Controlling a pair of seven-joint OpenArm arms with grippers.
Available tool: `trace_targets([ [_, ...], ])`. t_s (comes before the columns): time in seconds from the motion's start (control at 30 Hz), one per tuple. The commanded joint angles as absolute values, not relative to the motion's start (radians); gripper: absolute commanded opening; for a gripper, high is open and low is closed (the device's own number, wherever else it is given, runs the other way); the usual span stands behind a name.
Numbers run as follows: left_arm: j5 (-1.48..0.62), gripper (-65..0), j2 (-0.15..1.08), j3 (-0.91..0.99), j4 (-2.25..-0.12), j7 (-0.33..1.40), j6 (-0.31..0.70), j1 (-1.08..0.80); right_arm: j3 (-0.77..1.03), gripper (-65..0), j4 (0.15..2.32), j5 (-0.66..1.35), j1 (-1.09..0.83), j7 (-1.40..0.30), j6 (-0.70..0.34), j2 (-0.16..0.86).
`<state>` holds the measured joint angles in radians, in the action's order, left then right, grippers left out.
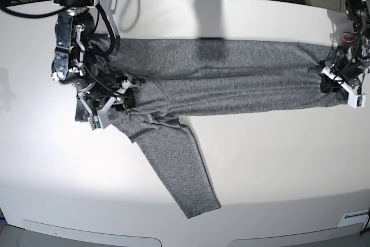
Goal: Fold the T-shirt properly
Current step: 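Grasp the folded shirt's edge with both grippers, then pull the folded shirt taut between both grippers to straighten it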
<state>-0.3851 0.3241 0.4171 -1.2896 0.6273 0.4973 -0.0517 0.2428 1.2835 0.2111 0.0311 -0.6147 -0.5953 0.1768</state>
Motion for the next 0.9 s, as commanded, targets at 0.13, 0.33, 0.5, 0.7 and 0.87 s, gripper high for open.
trace_targets([
  [0.13, -0.393, -52.1, 0.344, 0.421, -1.302, 0.614, 0.497, -0.039, 0.249, -47.7, 1.282, 0.147, 0.03, -0.678, -0.56, 0.233],
  [0.33, -0.394, -52.1, 0.347, 0.422, -1.303, 0.634, 0.499, -0.036, 0.249, -47.7, 1.282, 0.213, 0.033, -0.677, -0.566, 0.279],
  [0.5, -0.467, -52.1, 0.365, 0.422, -1.304, 0.693, 0.505, -0.028, 0.249, -47.7, 1.285, 0.305, 0.033, -0.678, -0.616, 0.28],
  [0.7, -0.537, -52.1, 0.4, 0.422, -1.31, 0.676, 0.581, -0.027, 0.249, -47.7, 1.351, 0.4, 0.033, -0.675, -0.693, 0.28],
  [0.87, -0.512, -52.1, 0.425, 0.422, -1.333, 0.604, 0.667, -0.028, 0.249, -47.7, 1.467, 0.401, 0.033, -0.68, -0.692, 0.28],
])
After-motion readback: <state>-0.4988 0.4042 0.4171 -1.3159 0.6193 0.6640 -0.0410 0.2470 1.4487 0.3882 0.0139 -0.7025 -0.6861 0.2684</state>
